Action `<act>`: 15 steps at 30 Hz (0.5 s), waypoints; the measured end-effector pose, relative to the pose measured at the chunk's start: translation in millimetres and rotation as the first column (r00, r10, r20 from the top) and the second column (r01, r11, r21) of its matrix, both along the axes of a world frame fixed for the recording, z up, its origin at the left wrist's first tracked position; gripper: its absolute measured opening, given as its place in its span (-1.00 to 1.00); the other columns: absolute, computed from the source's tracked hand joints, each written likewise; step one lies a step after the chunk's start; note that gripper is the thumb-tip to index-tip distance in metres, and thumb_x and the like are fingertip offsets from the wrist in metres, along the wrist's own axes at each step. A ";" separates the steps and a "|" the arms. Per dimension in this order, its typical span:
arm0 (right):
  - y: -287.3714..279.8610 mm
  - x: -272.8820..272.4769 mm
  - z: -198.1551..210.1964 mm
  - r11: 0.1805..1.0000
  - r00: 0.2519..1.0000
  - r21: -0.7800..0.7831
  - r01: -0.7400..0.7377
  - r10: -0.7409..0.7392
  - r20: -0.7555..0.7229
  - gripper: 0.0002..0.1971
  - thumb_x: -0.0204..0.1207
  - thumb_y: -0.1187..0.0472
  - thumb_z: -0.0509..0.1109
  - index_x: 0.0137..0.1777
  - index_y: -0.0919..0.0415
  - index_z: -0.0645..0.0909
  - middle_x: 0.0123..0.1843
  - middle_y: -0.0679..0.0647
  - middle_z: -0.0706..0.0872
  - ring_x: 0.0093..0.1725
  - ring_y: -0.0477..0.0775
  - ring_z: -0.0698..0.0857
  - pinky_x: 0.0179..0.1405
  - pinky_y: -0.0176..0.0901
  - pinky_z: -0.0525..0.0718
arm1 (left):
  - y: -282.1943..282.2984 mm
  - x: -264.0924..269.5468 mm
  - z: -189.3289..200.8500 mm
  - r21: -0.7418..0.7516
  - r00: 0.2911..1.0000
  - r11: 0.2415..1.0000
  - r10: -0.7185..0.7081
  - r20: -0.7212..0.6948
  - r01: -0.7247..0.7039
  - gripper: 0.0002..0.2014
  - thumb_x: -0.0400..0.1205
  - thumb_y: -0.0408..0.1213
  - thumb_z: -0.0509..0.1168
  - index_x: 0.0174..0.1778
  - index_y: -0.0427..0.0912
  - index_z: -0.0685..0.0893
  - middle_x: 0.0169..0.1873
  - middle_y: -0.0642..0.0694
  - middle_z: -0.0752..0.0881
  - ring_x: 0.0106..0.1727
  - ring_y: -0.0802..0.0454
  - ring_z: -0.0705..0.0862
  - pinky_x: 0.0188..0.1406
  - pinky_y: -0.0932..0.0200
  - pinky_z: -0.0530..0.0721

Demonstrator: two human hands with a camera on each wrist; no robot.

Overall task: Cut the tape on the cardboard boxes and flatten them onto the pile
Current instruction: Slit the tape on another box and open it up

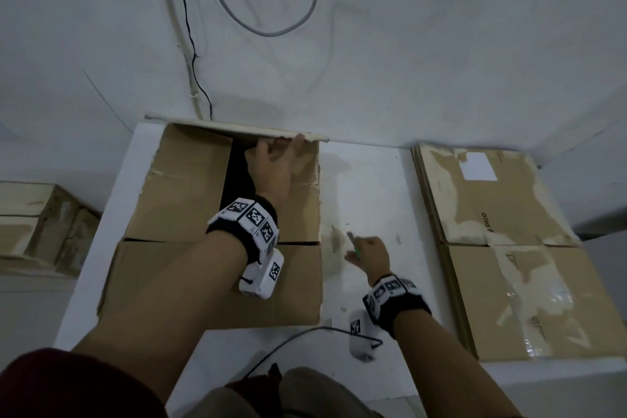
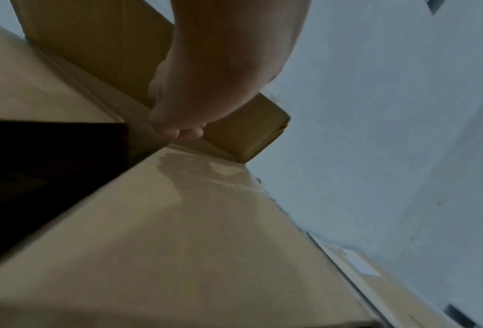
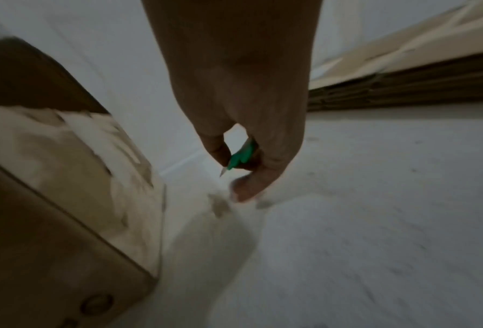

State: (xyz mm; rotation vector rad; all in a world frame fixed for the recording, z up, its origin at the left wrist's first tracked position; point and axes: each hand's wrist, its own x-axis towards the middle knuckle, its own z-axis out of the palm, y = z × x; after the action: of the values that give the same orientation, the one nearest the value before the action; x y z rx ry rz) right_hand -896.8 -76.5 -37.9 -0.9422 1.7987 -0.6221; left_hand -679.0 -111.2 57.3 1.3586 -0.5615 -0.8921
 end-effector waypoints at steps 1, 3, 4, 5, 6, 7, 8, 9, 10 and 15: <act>8.6 -6.7 -11.2 0.998 0.989 0.014 -0.064 0.066 -0.131 -0.55 0.64 0.12 0.39 -0.49 0.16 0.40 -0.57 0.03 0.48 -0.50 0.06 0.54 -0.31 -0.16 0.61 | -0.5 5.3 0.9 -0.006 0.999 1.000 -0.013 0.049 0.013 -0.72 0.57 -0.08 0.44 0.03 -0.19 0.60 -0.02 0.03 0.57 -0.01 0.18 0.59 0.06 0.47 0.55; 21.6 -12.0 -21.9 0.984 0.926 0.065 -0.167 0.179 -0.332 -0.45 0.59 -0.04 0.41 -0.59 0.12 0.37 -0.64 -0.03 0.43 -0.56 -0.03 0.45 -0.39 -0.22 0.46 | -2.2 20.0 -1.1 0.022 0.973 0.999 -0.042 0.228 0.038 -0.71 0.61 -0.01 0.36 0.13 -0.11 0.60 0.17 -0.07 0.47 0.18 0.01 0.56 0.27 0.23 0.54; 25.6 -13.0 -22.9 0.982 0.913 0.079 -0.174 0.191 -0.361 -0.52 0.54 -0.10 0.41 -0.53 0.12 0.47 -0.54 -0.01 0.52 -0.49 -0.04 0.50 -0.30 -0.22 0.49 | -3.5 29.5 -3.5 0.052 0.943 0.998 -0.059 0.327 0.045 -0.70 0.63 -0.02 0.34 0.19 -0.09 0.59 0.23 -0.10 0.44 0.23 -0.06 0.55 0.31 0.11 0.52; 27.3 -13.4 -23.1 0.981 0.906 0.112 -0.157 0.188 -0.379 -0.62 0.48 -0.14 0.43 -0.38 0.13 0.57 -0.36 0.07 0.64 -0.34 0.02 0.60 -0.17 -0.20 0.55 | -6.0 40.5 -7.8 0.083 0.903 0.996 -0.067 0.425 0.035 -0.67 0.64 -0.06 0.33 0.27 -0.09 0.57 0.28 -0.15 0.43 0.26 -0.12 0.54 0.31 0.08 0.51; 25.9 -11.9 -20.8 0.983 0.893 0.144 -0.113 0.164 -0.419 -0.63 0.46 -0.14 0.47 -0.11 0.21 0.68 -0.09 0.17 0.70 -0.11 0.15 0.68 0.00 -0.12 0.61 | -7.1 52.1 -9.6 0.122 0.853 0.992 -0.078 0.517 0.017 -0.62 0.63 -0.11 0.33 0.35 -0.10 0.54 0.33 -0.20 0.43 0.28 -0.17 0.52 0.31 0.05 0.49; 21.1 -8.9 -17.0 0.983 0.876 0.170 -0.066 0.139 -0.462 -0.55 0.47 -0.09 0.50 0.13 0.29 0.61 0.16 0.24 0.63 0.14 0.26 0.65 0.13 -0.04 0.58 | -8.5 64.2 -11.3 0.168 0.791 0.986 -0.093 0.605 -0.013 -0.55 0.61 -0.16 0.34 0.42 -0.10 0.48 0.40 -0.23 0.41 0.32 -0.23 0.50 0.32 -0.01 0.49; 12.3 -3.4 -9.3 0.988 0.871 0.142 -0.059 0.120 -0.476 -0.56 0.49 0.00 0.50 0.27 0.19 0.55 0.30 0.27 0.54 0.28 0.32 0.58 0.22 0.03 0.54 | -9.5 75.7 -10.7 0.238 0.724 0.970 -0.129 0.677 -0.050 -0.47 0.59 -0.20 0.35 0.48 -0.11 0.41 0.47 -0.26 0.36 0.39 -0.28 0.45 0.34 -0.09 0.47; 0.8 4.6 0.8 0.994 0.883 0.055 -0.097 0.112 -0.457 -0.57 0.51 0.09 0.48 0.33 0.19 0.52 0.34 0.28 0.50 0.32 0.34 0.55 0.27 0.08 0.53 | -9.6 87.2 -9.8 0.317 0.663 0.945 -0.184 0.725 -0.085 -0.40 0.57 -0.22 0.36 0.54 -0.11 0.33 0.54 -0.27 0.27 0.47 -0.32 0.36 0.37 -0.17 0.43; -12.7 14.9 13.6 0.982 0.901 -0.071 -0.173 0.129 -0.414 -0.60 0.52 0.17 0.46 0.34 0.21 0.52 0.32 0.28 0.51 0.33 0.34 0.55 0.30 0.11 0.54 | -9.3 98.5 -8.8 0.402 0.614 0.910 -0.257 0.746 -0.107 -0.33 0.56 -0.22 0.35 0.58 -0.10 0.24 0.61 -0.27 0.16 0.54 -0.36 0.25 0.41 -0.23 0.38; -75.7 97.1 91.6 0.773 0.891 -0.447 -0.451 0.357 -0.280 -0.52 0.53 0.17 0.46 0.44 0.12 0.48 0.36 0.10 0.41 0.41 0.14 0.46 0.45 0.06 0.48 | -9.0 153.3 -5.6 0.713 0.423 0.688 -0.610 0.670 -0.137 -0.02 0.45 0.16 0.43 0.65 0.18 -0.07 0.67 -0.13 -0.20 0.62 -0.50 -0.22 0.52 -0.49 0.02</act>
State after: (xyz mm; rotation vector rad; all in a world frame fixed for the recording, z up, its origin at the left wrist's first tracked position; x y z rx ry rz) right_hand -799.7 -152.2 53.6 -1.7445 1.5245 -0.7574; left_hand -525.7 -120.2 51.6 2.5455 -1.4088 -0.5431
